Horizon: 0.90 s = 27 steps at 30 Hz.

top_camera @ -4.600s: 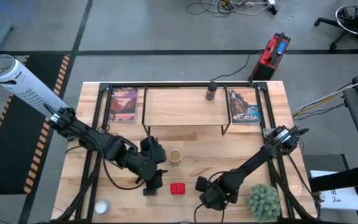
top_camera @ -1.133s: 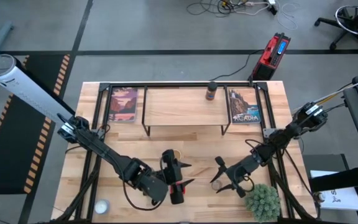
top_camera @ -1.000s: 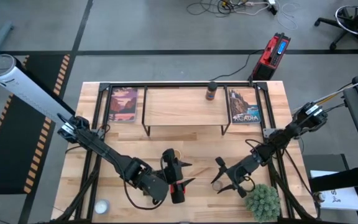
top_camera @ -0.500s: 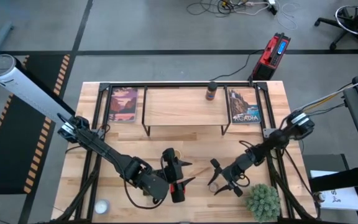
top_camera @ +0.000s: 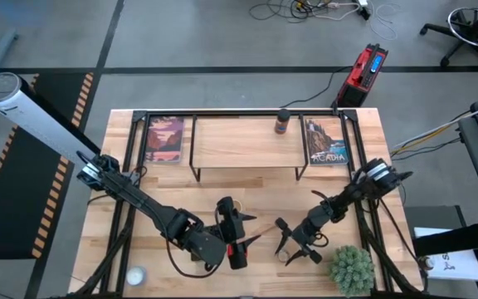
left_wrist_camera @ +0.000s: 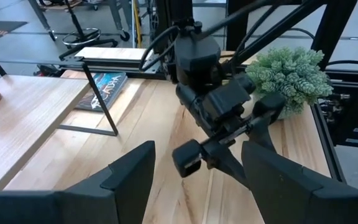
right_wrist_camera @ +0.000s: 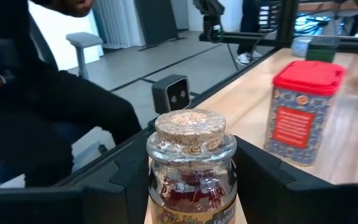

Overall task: Shelf spices
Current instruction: Remove the brown seasoning bottle from the shelf

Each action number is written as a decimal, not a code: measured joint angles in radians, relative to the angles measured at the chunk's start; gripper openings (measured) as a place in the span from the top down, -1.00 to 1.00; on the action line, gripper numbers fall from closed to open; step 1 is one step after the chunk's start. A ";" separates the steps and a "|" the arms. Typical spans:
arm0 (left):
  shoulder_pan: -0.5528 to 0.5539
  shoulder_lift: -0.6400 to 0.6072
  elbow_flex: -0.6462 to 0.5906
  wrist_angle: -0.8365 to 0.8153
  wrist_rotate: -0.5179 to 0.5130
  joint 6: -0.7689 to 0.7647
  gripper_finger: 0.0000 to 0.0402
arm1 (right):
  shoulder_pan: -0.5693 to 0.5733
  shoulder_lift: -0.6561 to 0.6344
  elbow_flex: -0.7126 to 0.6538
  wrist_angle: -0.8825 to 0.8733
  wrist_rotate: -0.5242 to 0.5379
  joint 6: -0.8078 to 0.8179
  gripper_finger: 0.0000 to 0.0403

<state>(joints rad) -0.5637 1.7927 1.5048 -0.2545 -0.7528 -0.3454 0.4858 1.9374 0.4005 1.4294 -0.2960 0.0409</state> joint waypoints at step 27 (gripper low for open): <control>-0.001 0.000 -0.009 0.005 0.000 -0.030 -0.14 | -0.002 0.205 0.050 0.103 -0.050 -0.027 0.09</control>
<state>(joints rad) -0.5648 1.7924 1.4956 -0.2498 -0.7524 -0.3756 0.4837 2.1423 0.4503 1.5324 -0.3461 0.0137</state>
